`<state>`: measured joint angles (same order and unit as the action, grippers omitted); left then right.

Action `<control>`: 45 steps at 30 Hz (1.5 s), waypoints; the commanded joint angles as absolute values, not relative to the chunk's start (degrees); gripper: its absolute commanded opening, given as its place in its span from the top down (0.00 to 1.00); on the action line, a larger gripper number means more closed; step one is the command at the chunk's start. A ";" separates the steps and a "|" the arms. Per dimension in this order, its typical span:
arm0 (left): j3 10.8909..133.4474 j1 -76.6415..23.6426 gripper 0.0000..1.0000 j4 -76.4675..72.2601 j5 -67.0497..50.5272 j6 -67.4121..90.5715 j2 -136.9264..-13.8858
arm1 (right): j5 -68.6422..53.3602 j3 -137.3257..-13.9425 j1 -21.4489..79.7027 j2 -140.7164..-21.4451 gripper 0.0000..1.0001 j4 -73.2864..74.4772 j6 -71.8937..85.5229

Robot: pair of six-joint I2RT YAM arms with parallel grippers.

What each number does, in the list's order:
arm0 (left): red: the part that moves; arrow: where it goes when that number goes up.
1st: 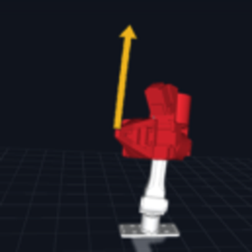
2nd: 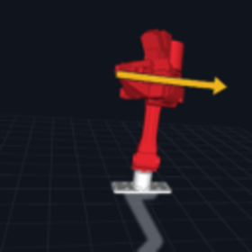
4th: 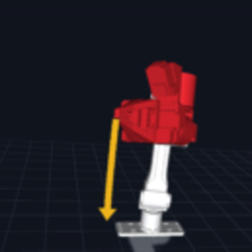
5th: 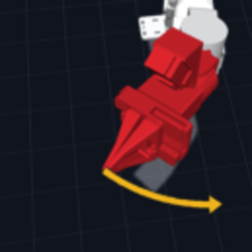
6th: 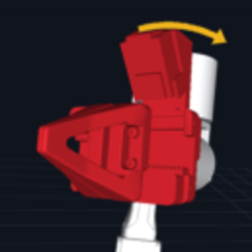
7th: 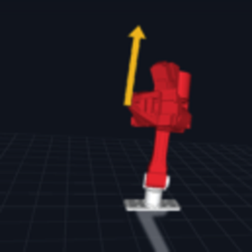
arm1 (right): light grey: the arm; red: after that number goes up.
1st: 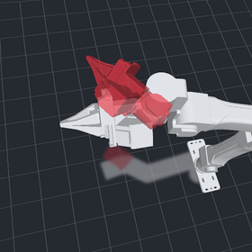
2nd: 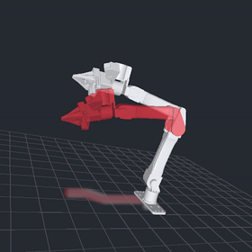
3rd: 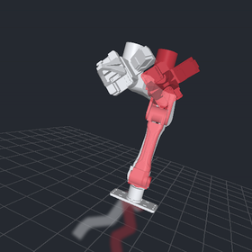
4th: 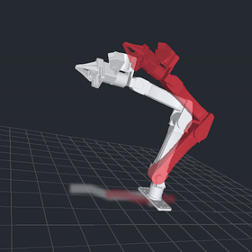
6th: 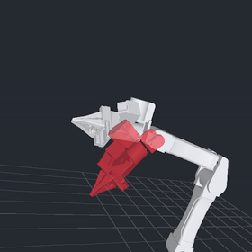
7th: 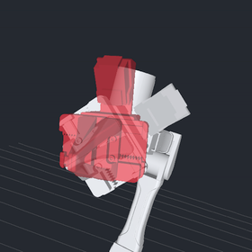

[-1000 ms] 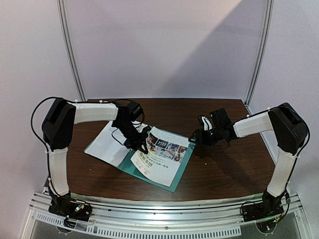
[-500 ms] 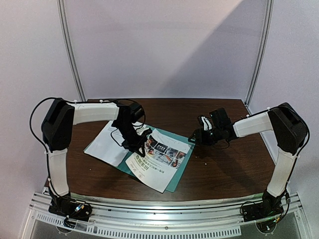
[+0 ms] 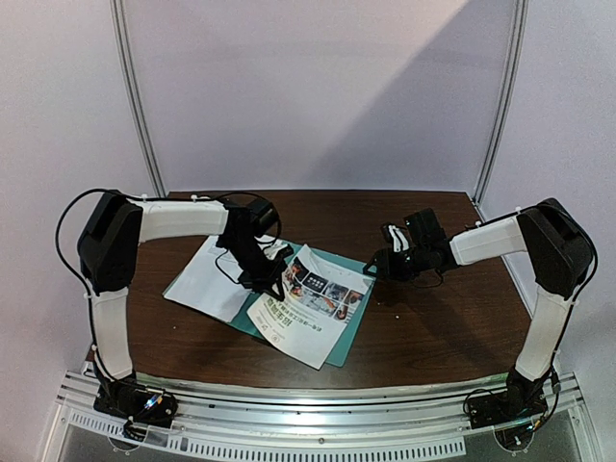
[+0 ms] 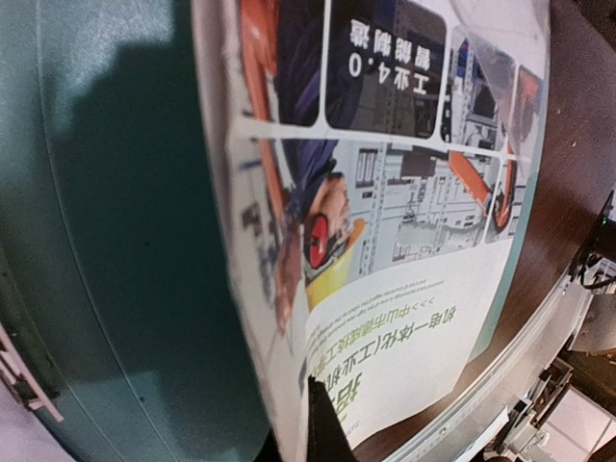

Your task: Put the files into the folder

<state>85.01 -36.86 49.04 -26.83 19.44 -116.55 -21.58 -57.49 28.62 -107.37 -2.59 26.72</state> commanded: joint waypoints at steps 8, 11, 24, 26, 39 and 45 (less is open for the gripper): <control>81.53 -36.91 1.00 41.99 -27.70 25.58 -113.68 | -22.19 -57.69 28.98 -109.45 0.46 -0.09 26.63; 79.16 -36.91 1.00 41.39 -27.91 25.82 -112.27 | -21.84 -58.31 29.00 -109.68 0.46 -0.09 26.57; 72.78 -37.00 1.00 36.16 -28.20 27.19 -107.74 | -21.31 -73.21 26.56 -114.63 0.47 3.92 22.15; 73.10 -37.00 1.00 35.44 -28.44 27.37 -108.47 | -22.21 -75.41 26.23 -116.81 0.47 4.41 20.74; 71.44 -37.00 1.00 33.63 -29.57 27.77 -108.37 | -30.72 -84.86 25.93 -128.33 0.50 12.07 10.38; 70.69 -37.00 1.00 34.58 -29.36 26.91 -108.22 | -29.05 -88.04 25.04 -130.40 0.50 12.72 8.90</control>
<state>71.59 -36.84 34.70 -29.19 27.68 -108.14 -30.02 -86.46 25.91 -126.93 8.43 11.00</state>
